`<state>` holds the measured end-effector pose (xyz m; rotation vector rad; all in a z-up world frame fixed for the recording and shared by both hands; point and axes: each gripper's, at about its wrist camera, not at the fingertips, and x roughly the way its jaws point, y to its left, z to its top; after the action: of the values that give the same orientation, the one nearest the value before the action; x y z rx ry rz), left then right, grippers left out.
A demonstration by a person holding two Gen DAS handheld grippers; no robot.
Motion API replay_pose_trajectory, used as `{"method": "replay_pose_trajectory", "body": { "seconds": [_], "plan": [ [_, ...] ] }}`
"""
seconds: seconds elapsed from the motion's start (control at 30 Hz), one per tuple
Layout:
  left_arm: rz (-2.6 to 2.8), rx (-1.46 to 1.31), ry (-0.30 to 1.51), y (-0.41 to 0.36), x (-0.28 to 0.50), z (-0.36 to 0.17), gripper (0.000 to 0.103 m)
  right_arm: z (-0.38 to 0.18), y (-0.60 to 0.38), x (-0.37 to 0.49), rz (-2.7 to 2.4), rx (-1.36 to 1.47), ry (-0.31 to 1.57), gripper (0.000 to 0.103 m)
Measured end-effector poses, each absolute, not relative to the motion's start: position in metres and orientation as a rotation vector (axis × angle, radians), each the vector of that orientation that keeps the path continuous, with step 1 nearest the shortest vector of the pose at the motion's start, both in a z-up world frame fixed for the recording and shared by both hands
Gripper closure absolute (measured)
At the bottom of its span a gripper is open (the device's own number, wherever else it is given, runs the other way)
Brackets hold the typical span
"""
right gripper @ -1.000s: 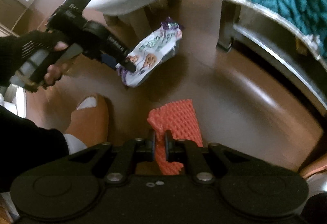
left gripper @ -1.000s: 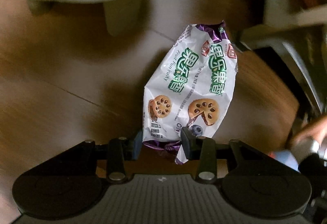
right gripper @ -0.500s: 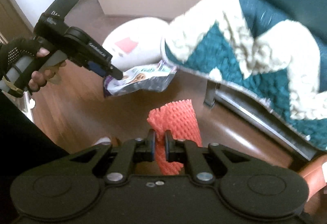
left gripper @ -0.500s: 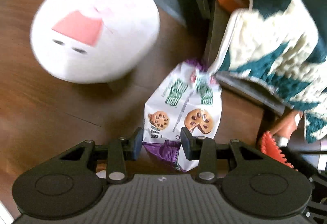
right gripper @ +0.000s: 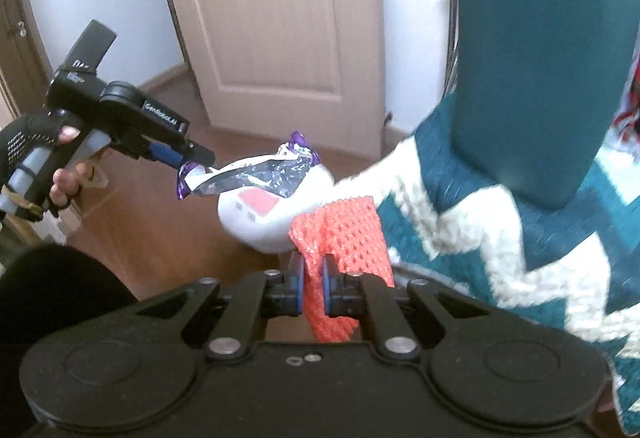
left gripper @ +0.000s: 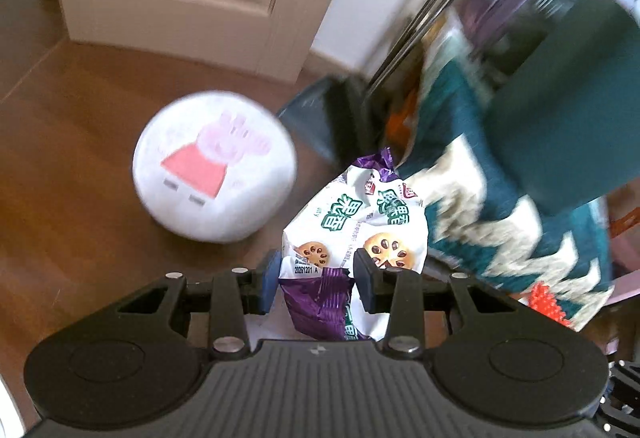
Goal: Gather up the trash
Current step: 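Carry the snack bag and foam net up to the wastebasket with both tools, then open both tools over the wastebasket to drop the snack bag and net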
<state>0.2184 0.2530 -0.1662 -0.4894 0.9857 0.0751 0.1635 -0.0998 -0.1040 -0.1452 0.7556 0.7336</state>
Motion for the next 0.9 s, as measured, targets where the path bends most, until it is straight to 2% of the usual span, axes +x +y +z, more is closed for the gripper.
{"method": "replay_pose_trajectory", "body": {
  "seconds": [0.43, 0.7, 0.9],
  "plan": [
    [-0.038, -0.444, 0.707, 0.184, 0.206, -0.014, 0.065, 0.023, -0.158, 0.175, 0.653, -0.144, 0.478, 0.095],
    [-0.092, -0.348, 0.558, 0.124, 0.236, 0.078, 0.065, 0.087, -0.187, 0.218, 0.565, -0.128, 0.324, 0.095],
    [-0.109, -0.260, 0.495, 0.074, 0.273, 0.117, 0.065, 0.117, -0.193, 0.257, 0.525, -0.151, 0.247, 0.095]
  ]
}}
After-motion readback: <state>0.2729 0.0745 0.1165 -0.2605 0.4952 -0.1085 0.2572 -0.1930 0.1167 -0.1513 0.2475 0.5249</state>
